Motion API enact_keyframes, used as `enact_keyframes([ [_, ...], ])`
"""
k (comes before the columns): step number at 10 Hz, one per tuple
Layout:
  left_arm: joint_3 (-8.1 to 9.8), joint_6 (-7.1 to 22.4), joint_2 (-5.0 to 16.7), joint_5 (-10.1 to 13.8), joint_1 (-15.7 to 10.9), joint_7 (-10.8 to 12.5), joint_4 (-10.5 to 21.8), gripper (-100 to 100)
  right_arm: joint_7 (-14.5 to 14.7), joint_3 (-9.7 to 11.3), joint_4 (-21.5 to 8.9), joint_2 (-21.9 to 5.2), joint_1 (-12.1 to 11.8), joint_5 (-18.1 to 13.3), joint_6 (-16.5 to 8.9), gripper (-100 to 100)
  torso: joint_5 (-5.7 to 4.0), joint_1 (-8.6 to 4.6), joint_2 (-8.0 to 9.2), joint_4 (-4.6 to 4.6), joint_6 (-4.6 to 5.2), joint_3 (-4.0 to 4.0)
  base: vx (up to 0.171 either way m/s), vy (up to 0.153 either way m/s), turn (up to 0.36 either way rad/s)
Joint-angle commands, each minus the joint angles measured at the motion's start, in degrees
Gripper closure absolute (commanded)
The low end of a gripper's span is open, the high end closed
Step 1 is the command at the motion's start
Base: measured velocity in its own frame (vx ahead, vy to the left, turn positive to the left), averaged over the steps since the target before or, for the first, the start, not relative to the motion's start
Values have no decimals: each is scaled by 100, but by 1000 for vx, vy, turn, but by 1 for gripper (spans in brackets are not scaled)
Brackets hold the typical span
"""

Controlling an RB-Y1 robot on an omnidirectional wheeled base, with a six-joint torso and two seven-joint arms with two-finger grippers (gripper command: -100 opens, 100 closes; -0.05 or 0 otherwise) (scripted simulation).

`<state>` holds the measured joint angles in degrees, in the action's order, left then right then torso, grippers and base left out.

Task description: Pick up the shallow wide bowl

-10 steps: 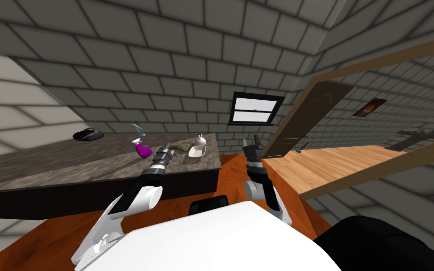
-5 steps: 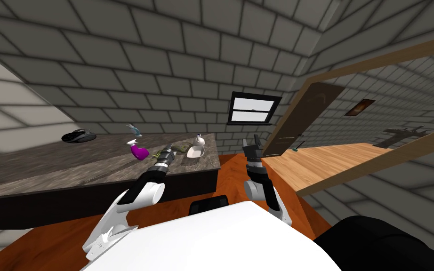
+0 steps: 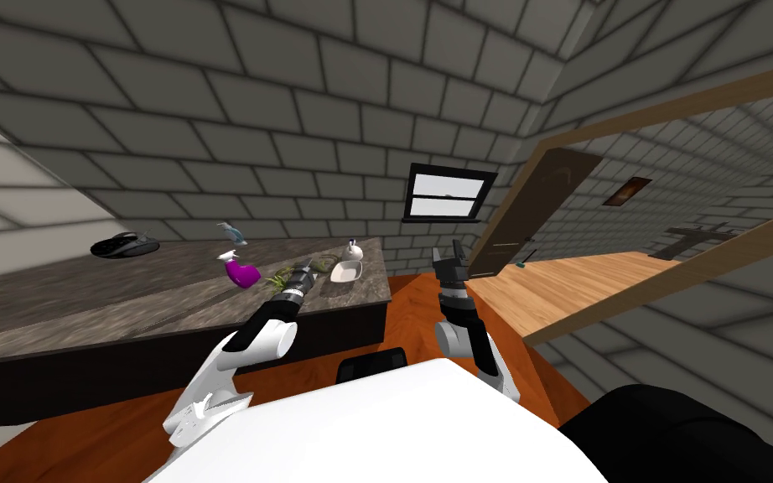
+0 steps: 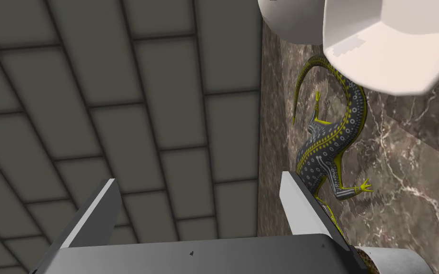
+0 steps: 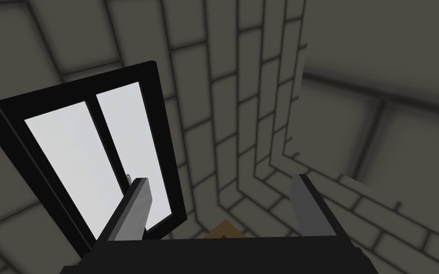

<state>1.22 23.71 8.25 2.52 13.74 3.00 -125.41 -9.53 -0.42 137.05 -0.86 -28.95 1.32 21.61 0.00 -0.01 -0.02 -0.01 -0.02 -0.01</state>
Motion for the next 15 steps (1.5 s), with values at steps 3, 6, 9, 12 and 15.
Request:
enact_keyframes([
  [3, -23, 587, -22, -56, -225, 93, 142, -100, 0, 0, 0, 0, 0, 0, 0, 0, 0, 0, -1, 0, 0, 0, 5, -2, -53],
  [6, -35, 1019, -36, -85, -332, 135, 223, -100, 0, 0, 0, 0, 0, 0, 0, 0, 0, 0, 0, 0, 1, 0, 5, -1, -37],
  [9, -61, 1527, -68, -142, -549, 220, 393, -100, 0, 0, 0, 0, 0, 0, 0, 0, 0, 0, 0, 0, -1, 0, 4, -2, -50],
  [12, -73, 1915, -85, -171, -657, 262, 479, -100, 0, 0, 0, 0, 0, 0, 0, 0, 0, 0, 0, 0, 0, 0, 4, -1, -38],
  [15, -97, 2379, -115, -225, -863, 341, 643, -100, 0, 0, 0, 0, 0, 0, 0, 0, 0, 0, 1, 0, -1, 1, 4, -2, -44],
])
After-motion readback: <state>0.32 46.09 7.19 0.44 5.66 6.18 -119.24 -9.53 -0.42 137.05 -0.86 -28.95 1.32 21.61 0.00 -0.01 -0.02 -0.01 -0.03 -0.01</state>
